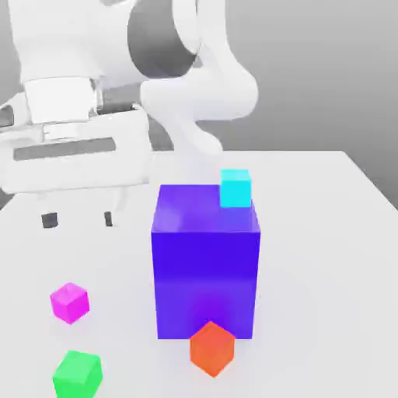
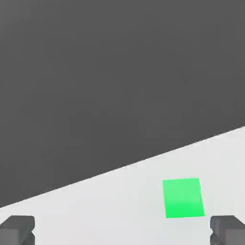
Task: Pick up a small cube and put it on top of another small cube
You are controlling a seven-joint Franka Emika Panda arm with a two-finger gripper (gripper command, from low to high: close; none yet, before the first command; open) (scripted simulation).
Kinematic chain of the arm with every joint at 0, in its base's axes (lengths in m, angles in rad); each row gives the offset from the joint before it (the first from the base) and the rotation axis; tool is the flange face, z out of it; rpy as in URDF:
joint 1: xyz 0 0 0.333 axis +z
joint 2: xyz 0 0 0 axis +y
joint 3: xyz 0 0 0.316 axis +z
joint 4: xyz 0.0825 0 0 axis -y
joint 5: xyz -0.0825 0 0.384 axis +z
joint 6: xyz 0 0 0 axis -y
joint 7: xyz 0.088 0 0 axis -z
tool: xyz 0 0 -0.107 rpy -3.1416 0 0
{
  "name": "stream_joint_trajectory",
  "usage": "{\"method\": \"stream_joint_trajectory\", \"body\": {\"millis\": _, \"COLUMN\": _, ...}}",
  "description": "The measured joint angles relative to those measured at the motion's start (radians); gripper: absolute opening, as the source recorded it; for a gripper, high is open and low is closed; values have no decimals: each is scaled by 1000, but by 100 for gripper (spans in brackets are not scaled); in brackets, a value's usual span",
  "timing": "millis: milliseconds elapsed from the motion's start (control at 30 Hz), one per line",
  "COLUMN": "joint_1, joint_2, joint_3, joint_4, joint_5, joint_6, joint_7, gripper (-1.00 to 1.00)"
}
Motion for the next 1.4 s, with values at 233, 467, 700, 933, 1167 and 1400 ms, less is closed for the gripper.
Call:
{"method": "stream_joint_trajectory", "body": {"millis": 233, "joint_1": -112, "joint_2": 221, "joint_3": -87, "joint_4": -123, "joint_5": -62, "joint_6": 154, "joint_7": 26, "gripper": 0}}
{"method": "stream_joint_trajectory", "body": {"millis": 467, "joint_1": -192, "joint_2": 371, "joint_3": 6, "joint_4": -110, "joint_5": 64, "joint_6": 265, "joint_7": -76, "gripper": 0}}
{"method": "stream_joint_trajectory", "body": {"millis": 700, "joint_1": -337, "joint_2": 491, "joint_3": 183, "joint_4": -81, "joint_5": 204, "joint_6": 352, "joint_7": -181, "gripper": -100}}
{"method": "stream_joint_trajectory", "body": {"millis": 933, "joint_1": -326, "joint_2": 476, "joint_3": 167, "joint_4": -84, "joint_5": 180, "joint_6": 342, "joint_7": -163, "gripper": -100}}
{"method": "stream_joint_trajectory", "body": {"millis": 1167, "joint_1": -212, "joint_2": 332, "joint_3": 8, "joint_4": -121, "joint_5": -18, "joint_6": 243, "joint_7": -14, "gripper": -100}}
{"method": "stream_joint_trajectory", "body": {"millis": 1400, "joint_1": -158, "joint_2": 278, "joint_3": 10, "joint_4": -38, "joint_5": -131, "joint_6": 106, "joint_7": -16, "gripper": -100}}
